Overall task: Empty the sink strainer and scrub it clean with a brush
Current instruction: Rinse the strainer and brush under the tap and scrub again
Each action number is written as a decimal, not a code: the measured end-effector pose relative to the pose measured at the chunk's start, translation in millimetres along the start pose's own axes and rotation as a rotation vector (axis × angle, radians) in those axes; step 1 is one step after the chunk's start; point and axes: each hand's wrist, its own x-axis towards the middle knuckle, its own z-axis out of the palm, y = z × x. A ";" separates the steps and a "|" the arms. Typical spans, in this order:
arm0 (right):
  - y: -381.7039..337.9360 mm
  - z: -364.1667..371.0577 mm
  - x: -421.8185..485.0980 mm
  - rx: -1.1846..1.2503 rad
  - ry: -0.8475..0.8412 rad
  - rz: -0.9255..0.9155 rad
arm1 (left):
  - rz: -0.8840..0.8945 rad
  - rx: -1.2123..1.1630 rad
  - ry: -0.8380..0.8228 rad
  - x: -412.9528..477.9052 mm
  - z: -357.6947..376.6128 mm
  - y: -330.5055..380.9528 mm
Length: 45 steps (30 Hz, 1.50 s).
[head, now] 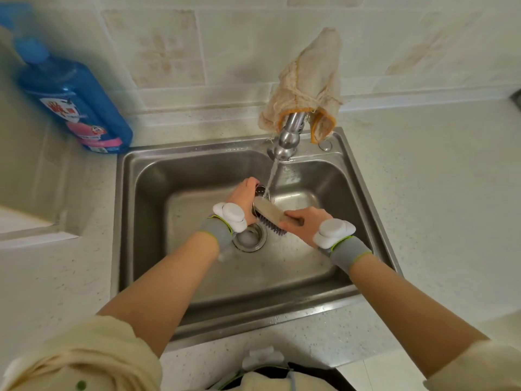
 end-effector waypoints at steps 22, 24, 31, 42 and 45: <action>-0.1 -19.6 36.0 -0.635 0.405 -0.323 | 0.056 0.190 -0.245 1.6 -24.3 1.2; -0.7 -10.0 30.4 -0.696 0.616 -0.394 | 0.041 0.174 -0.248 1.8 -25.1 2.3; 0.2 18.7 17.0 0.525 -0.077 0.098 | 0.246 0.395 -0.056 1.1 -22.5 12.6; -4.6 4.1 18.1 -0.458 0.297 -0.200 | 0.005 0.041 -0.184 -2.0 -28.6 -2.2; -3.4 17.4 14.8 -0.008 0.100 -0.024 | 0.167 0.118 -0.054 1.1 -24.9 -1.2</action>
